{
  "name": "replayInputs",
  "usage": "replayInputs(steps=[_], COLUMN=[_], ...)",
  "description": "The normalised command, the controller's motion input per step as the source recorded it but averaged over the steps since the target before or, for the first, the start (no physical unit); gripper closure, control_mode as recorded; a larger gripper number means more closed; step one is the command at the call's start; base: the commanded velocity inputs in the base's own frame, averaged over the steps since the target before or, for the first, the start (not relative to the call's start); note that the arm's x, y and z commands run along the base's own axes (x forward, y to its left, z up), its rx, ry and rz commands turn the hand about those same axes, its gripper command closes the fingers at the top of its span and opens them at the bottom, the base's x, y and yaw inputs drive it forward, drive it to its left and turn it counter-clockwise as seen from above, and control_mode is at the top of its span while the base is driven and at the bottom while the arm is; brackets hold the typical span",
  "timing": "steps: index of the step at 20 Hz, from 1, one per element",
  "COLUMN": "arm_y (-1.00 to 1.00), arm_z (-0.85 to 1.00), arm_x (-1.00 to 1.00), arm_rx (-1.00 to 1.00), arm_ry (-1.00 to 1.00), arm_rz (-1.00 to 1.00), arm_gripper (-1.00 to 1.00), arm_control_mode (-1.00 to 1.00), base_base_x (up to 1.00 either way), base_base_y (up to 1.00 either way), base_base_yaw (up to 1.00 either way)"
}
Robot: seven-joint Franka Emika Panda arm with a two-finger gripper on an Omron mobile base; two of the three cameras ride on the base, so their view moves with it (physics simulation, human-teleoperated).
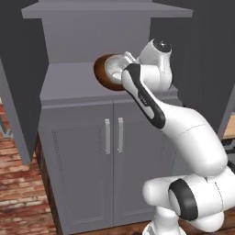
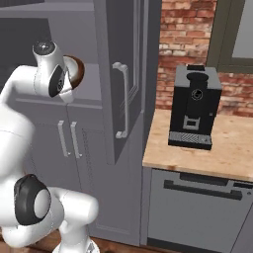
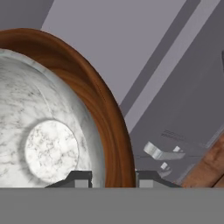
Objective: Pick up the bowls on the counter and stack them on top of one another in the open cabinet. Place the smaller bowl on top of the larger bowl.
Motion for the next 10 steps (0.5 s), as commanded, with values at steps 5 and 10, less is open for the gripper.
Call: replayInputs(steps=[5, 10], arm_y=[0.1, 0.09], arm_z=[-0.19, -0.16], arm_x=[0.64, 0.68], arm_rx=[0.08, 0.1], arm_ry=[0.0, 0.0], arm_rz=[-0.06, -0.06], arm_gripper=[1.0, 1.0], arm_control_mode=[-1.0, -1.0], base_base_x=[0.0, 0.0], base_base_y=[0.0, 0.0], base_base_yaw=[0.0, 0.0])
